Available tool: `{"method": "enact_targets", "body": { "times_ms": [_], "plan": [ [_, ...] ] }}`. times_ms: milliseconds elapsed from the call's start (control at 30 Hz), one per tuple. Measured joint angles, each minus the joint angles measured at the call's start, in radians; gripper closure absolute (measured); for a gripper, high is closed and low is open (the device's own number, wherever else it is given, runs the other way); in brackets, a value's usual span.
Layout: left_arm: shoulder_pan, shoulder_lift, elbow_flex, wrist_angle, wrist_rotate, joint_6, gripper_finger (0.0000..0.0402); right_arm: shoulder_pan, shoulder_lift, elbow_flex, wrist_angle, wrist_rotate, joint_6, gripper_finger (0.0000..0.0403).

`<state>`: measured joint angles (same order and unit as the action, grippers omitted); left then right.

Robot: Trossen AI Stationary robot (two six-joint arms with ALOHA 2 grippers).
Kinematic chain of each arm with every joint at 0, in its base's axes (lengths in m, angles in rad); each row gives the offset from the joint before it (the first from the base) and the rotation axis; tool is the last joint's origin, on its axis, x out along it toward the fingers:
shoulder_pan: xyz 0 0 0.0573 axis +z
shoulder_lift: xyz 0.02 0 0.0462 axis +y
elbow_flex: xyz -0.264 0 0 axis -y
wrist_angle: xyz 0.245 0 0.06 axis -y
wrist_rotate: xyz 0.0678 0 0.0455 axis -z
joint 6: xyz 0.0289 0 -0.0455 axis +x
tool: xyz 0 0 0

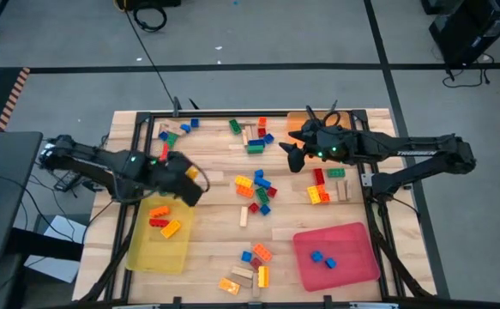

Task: Sort blocks by size
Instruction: Put the large yellow game piece into the yellow bin

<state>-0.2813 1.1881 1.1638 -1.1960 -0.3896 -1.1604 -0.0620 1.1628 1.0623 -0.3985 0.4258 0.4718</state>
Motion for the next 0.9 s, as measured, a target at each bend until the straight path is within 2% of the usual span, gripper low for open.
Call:
{"method": "enact_targets", "body": {
  "times_ms": [200, 433, 633, 733, 900],
  "plan": [
    [-0.152, 0.001, -0.089, 0.02, 0.079, -0.297, 0.0291, 0.0, 0.003, -0.02, 0.007, 0.0, -0.003, 0.0137],
    [-0.31, 0.002, -0.207, 0.163, 0.102, -0.584, 0.0291, 0.002, 0.003, -0.028, 0.006, 0.0, -0.005, 0.014],
    [-0.412, 0.003, -0.335, 0.279, 0.173, -0.826, 0.029, 0.002, 0.003, -0.028, 0.006, -0.006, -0.038, 0.0147],
    [-0.455, 0.003, -0.4, 0.366, 0.202, -0.909, 0.029, 0.002, 0.003, -0.028, 0.006, -0.012, -0.055, 0.0149],
    [-0.48, 0.003, -0.492, 0.541, 0.205, -0.955, 0.0289, 0.002, 0.003, -0.028, 0.006, -0.036, -0.082, 0.0151]
  ]
}}
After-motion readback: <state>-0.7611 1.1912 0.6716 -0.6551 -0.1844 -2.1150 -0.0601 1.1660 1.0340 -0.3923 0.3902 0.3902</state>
